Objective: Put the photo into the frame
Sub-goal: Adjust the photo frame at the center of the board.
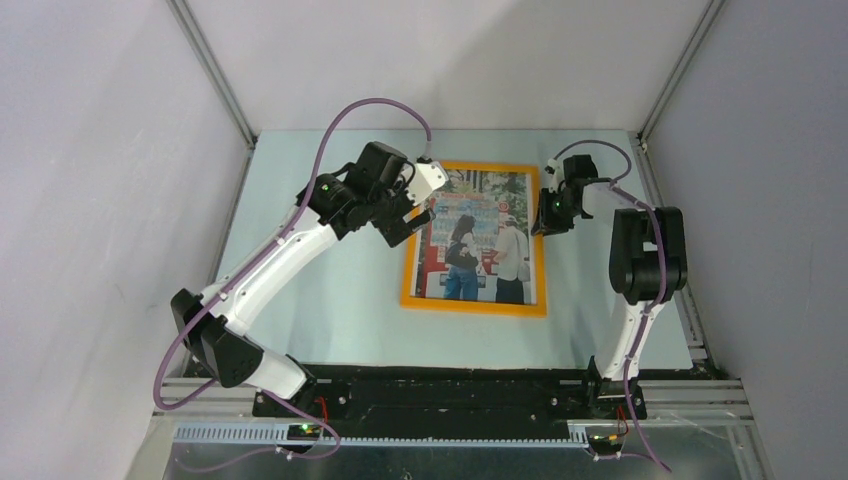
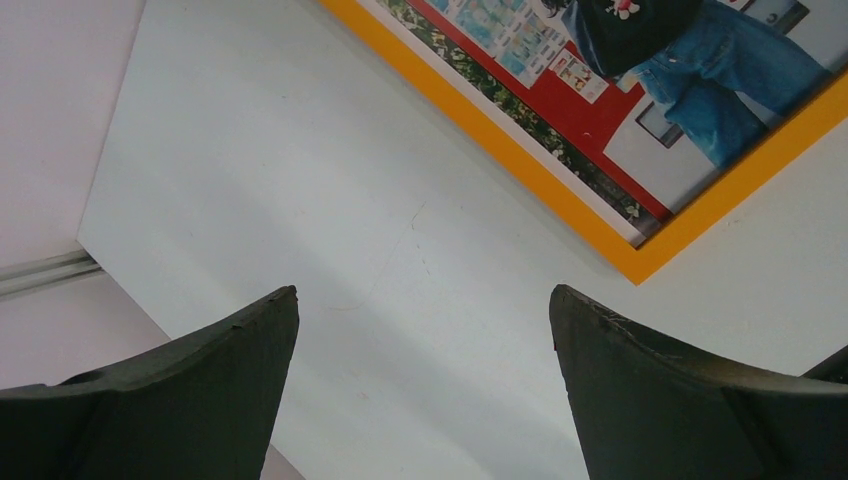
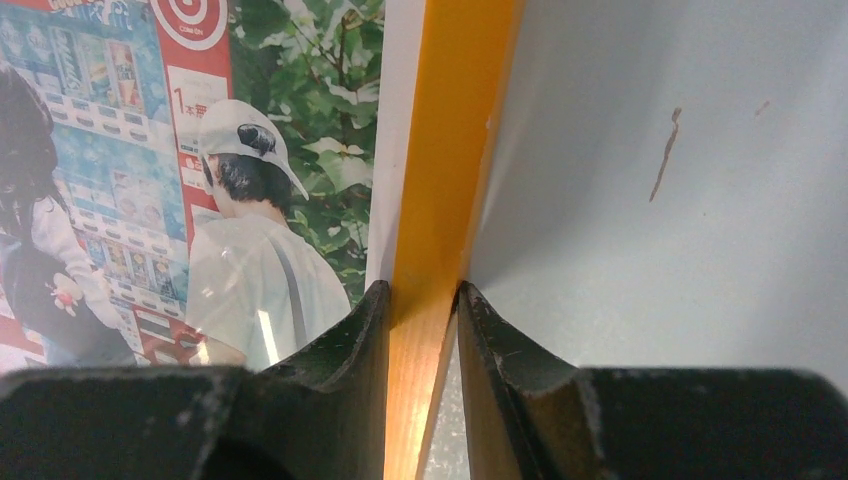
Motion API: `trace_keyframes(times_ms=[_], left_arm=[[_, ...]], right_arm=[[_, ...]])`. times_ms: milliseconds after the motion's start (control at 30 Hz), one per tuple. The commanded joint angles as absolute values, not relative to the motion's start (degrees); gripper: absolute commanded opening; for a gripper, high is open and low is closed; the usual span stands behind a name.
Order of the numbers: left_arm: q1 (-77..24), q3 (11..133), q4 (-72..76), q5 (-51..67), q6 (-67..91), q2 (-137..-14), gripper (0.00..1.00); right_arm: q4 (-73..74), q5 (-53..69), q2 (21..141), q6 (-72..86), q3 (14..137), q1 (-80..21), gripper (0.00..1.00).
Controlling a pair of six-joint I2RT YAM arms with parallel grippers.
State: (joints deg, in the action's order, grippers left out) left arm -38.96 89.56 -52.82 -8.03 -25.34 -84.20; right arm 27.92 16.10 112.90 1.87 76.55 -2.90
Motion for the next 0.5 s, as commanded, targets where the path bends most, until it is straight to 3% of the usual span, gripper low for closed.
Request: trace_keyframes(times_ms=[0, 167, 233, 467], left_arm=[[-38.65, 89.59, -51.02, -8.88, -24.00, -82.37, 1.00], [-38.67, 89.65, -50.98, -8.84, -23.77, -82.49, 1.00], [-38.63, 89.60, -50.97, -8.88, -23.81, -82.51, 1.00], [-38.21, 89.40, -50.54, -9.35, -23.31, -82.07, 1.00]], right_arm=[[32.34, 16.34, 110.84, -2.70, 73.81, -2.72, 0.00], [32.43, 16.58, 110.36, -3.65, 73.46, -2.47, 0.01], [32.55, 17.04, 110.16, -3.57, 73.40, -2.46, 0.06], [32.42, 17.45, 107.22, -3.17, 73.44, -1.73, 0.52]])
